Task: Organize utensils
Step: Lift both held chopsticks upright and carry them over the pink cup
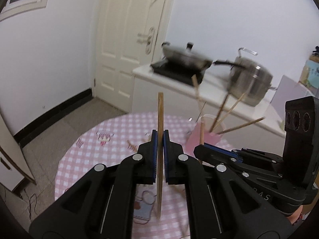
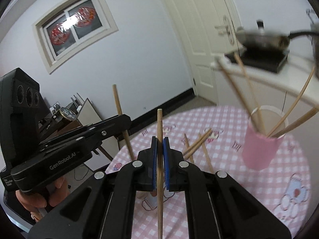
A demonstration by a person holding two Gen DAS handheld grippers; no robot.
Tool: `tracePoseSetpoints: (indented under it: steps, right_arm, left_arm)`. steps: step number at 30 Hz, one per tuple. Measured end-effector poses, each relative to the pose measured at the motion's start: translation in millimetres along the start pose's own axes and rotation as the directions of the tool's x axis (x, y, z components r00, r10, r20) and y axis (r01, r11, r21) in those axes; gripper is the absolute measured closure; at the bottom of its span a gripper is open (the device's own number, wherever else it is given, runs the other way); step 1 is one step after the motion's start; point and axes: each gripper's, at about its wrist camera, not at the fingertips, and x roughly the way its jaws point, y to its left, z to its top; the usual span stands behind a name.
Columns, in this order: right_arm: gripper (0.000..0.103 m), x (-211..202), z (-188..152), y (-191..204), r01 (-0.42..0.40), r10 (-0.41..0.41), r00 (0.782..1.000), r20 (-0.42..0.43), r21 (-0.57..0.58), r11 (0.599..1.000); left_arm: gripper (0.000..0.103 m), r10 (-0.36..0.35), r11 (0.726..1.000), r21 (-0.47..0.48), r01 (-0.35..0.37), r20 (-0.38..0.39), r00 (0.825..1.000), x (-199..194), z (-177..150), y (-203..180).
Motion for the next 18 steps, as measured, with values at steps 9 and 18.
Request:
tracePoseSetpoints:
  steps: [9,18]
  right_arm:
    - [0.099,-55,51,11,0.088,-0.068,0.987,0.148,-0.137,0.987]
    - [0.099,-74,80,-6,0.190,-0.151,0.967,0.203,-0.187,0.964]
  left_arm:
    - [0.097,-0.051,0.999,0.015,0.049,0.149,0.988,-25,41,-38]
    - [0.097,-0.065,0.998,0.016,0.064,0.227,0.972,-8,79,-63]
